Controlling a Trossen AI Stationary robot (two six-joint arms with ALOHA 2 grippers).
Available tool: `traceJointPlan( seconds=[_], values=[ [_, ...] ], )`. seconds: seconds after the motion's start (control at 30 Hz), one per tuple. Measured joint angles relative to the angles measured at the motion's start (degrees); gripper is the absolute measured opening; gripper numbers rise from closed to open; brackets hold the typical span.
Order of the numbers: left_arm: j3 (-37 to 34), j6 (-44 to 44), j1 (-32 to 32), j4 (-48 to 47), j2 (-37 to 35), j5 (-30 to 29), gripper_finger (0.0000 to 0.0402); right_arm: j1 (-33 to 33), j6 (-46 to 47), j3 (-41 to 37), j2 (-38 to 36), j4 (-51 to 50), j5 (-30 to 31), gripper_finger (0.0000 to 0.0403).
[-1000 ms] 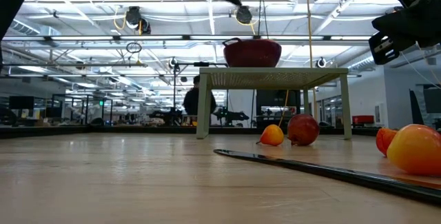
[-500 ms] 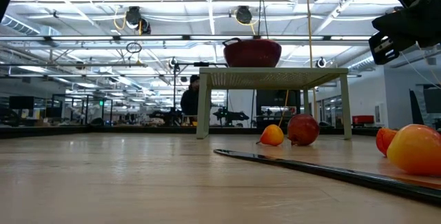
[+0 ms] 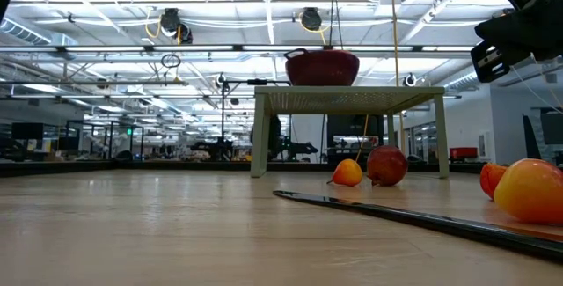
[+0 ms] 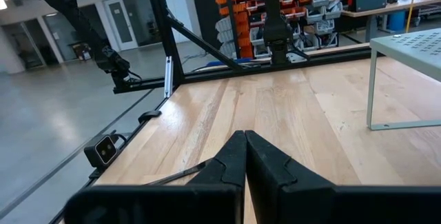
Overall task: Pick & Place Fruit
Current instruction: Put the red pomegranate into the violet strainer bowl on the shelf
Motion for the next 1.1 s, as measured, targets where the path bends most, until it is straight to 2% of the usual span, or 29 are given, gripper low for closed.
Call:
traceJointPlan(
  seconds=[0.43,0.63,0.87,1.1],
  values=[
    [-7.5,1.1,0.6,4.5,0.0,5.1,0.0005,0.0,3.0,0.0,0.0,0.0,-0.2,0.0000],
    [-14.1,0.0,0.5,8.6,-1.0,6.3,0.0003,0.0,3.6,0.0,1.1,1.2,-3.4,0.0000],
    [-30.7,-1.1,0.6,24.0,-8.4,7.8,0.0004,0.0,3.0,0.8,9.0,11.7,-4.6,0.0000],
    [-49.2,-1.7,0.5,40.2,-19.7,7.1,0.0004,0.0,1.3,5.4,20.3,12.4,-4.6,0.0000]
  ],
)
